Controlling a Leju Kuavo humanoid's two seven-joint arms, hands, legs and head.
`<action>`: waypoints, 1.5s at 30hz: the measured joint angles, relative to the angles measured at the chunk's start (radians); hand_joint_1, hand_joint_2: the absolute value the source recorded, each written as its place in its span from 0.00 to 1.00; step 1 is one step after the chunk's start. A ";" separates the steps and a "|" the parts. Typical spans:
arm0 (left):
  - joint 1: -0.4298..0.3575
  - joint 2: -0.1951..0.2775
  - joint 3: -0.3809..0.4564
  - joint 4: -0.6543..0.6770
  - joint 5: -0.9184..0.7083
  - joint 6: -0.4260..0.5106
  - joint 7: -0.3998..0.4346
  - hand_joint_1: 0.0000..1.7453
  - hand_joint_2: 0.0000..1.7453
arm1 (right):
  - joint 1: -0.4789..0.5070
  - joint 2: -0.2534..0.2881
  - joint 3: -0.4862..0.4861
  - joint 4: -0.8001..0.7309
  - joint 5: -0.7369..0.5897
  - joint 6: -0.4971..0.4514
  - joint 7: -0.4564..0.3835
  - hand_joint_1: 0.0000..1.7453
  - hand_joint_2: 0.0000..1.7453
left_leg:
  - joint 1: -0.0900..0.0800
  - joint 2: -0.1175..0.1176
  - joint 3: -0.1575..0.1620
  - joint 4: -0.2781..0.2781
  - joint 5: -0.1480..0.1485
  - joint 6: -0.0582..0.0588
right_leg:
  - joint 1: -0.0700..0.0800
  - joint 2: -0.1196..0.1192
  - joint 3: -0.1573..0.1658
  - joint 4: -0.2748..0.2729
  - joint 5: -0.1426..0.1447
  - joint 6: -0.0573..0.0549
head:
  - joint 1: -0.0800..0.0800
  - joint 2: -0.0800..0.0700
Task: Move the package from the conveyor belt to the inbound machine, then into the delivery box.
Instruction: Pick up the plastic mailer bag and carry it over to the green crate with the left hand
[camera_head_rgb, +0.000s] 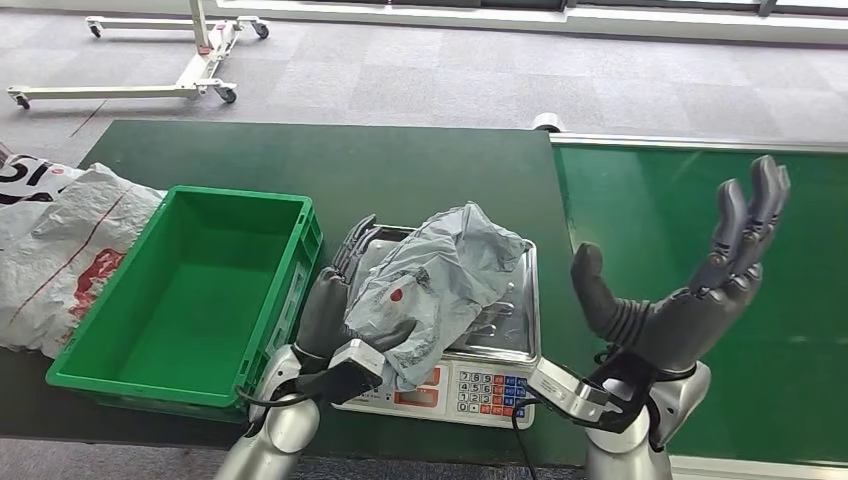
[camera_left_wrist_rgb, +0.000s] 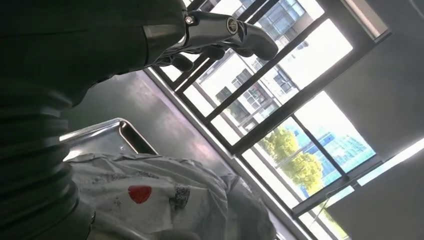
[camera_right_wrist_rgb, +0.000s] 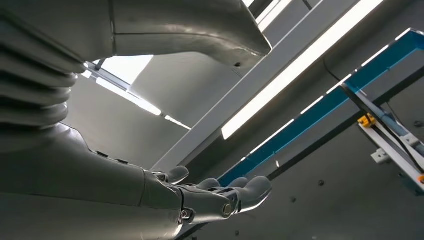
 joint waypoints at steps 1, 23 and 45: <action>-0.018 -0.009 -0.008 0.041 -0.023 0.002 0.011 0.00 1.00 | 0.000 0.000 0.000 -0.002 -0.002 0.000 0.000 0.00 1.00 | 0.000 0.000 0.000 0.000 0.000 0.000 | 0.000 0.000 0.000 0.000 0.000 0.000 | 0.000 0.000; -0.225 -0.086 -0.136 0.547 -0.270 0.004 0.132 1.00 1.00 | 0.000 0.002 0.006 -0.003 -0.033 0.002 0.000 0.00 1.00 | 0.000 -0.001 0.000 0.000 0.000 0.000 | 0.000 -0.001 0.001 0.000 0.000 0.000 | 0.000 0.000; -0.274 -0.087 -0.135 0.581 -0.353 0.355 0.224 1.00 1.00 | 0.001 0.002 0.004 0.010 -0.015 0.002 0.001 0.00 1.00 | 0.000 -0.002 0.000 0.000 0.001 0.000 | 0.000 -0.002 0.001 0.000 0.000 0.000 | 0.000 0.000</action>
